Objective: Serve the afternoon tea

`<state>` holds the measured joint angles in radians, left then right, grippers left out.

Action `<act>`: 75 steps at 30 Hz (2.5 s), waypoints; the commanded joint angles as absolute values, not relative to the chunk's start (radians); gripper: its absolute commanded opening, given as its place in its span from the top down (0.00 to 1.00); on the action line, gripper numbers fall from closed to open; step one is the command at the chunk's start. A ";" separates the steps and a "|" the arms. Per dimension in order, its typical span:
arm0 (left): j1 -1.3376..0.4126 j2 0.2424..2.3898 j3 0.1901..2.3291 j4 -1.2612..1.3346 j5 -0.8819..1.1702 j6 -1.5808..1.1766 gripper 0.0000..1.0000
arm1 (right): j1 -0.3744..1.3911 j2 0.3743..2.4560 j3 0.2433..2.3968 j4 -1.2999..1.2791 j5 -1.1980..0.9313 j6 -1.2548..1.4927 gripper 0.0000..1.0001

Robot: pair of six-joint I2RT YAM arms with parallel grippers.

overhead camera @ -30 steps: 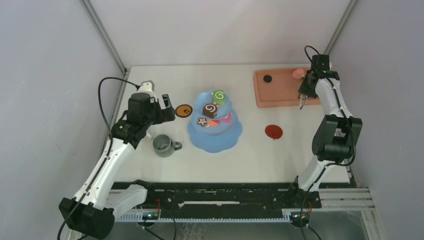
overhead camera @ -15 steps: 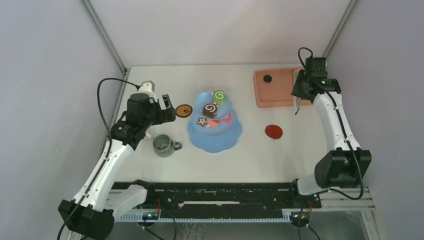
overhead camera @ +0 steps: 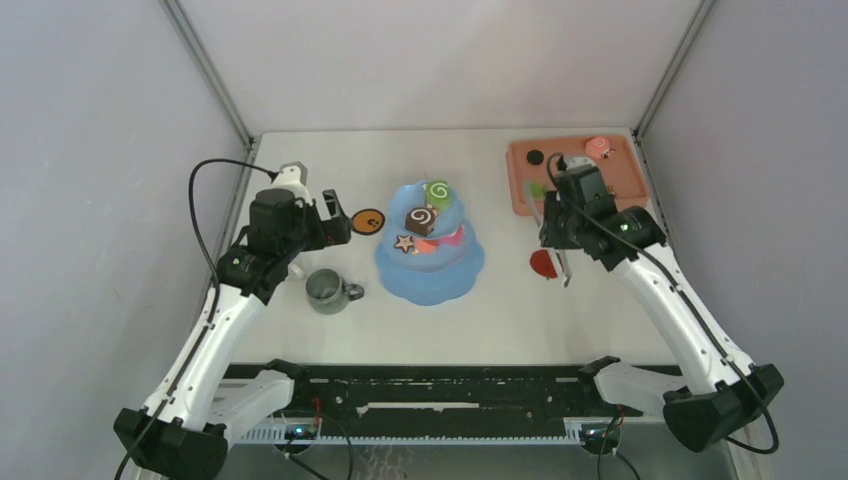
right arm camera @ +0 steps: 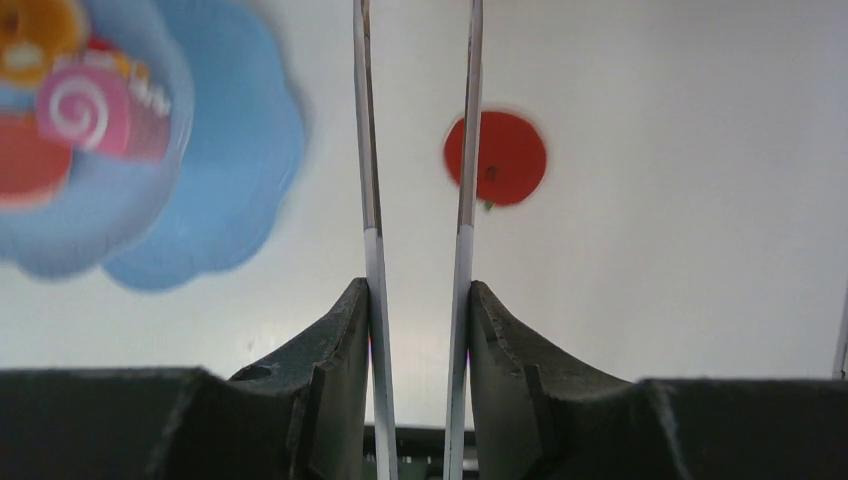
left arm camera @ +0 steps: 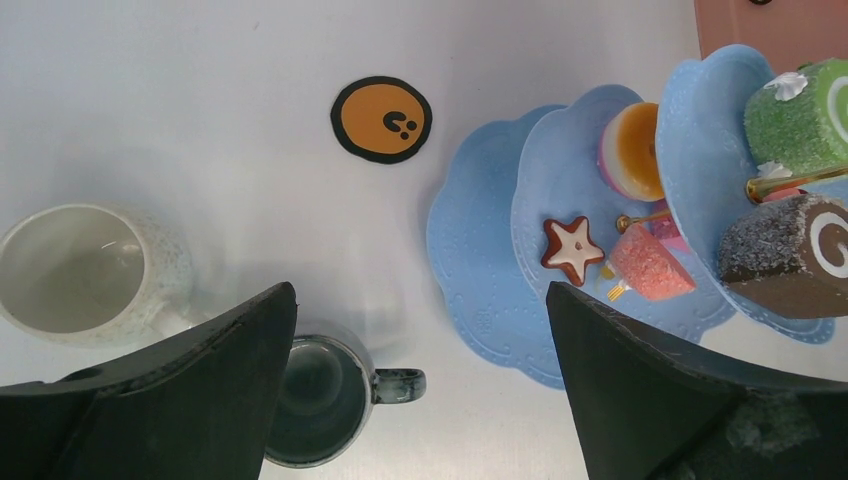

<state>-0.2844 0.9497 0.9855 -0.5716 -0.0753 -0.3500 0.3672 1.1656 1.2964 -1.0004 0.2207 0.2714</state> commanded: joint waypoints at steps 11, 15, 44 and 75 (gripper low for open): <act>-0.273 0.885 0.965 -0.582 -0.103 -0.358 0.00 | 0.745 1.029 1.137 -1.106 0.306 0.481 0.73; -0.274 0.876 0.965 -0.595 -0.113 -0.358 0.00 | 0.787 1.025 1.068 -1.031 0.300 0.474 0.73; -0.274 0.887 1.008 -0.640 -0.176 -0.326 0.00 | 0.831 1.366 1.052 -0.587 0.158 0.334 0.58; -0.275 0.920 1.002 -0.608 -0.133 -0.337 0.00 | 0.751 0.972 1.008 -0.945 0.335 0.380 0.96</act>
<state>-0.2817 0.9127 0.9855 -0.6529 -0.1520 -0.3401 0.8066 1.0500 1.0035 -0.8780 0.2512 0.3740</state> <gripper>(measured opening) 0.996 0.160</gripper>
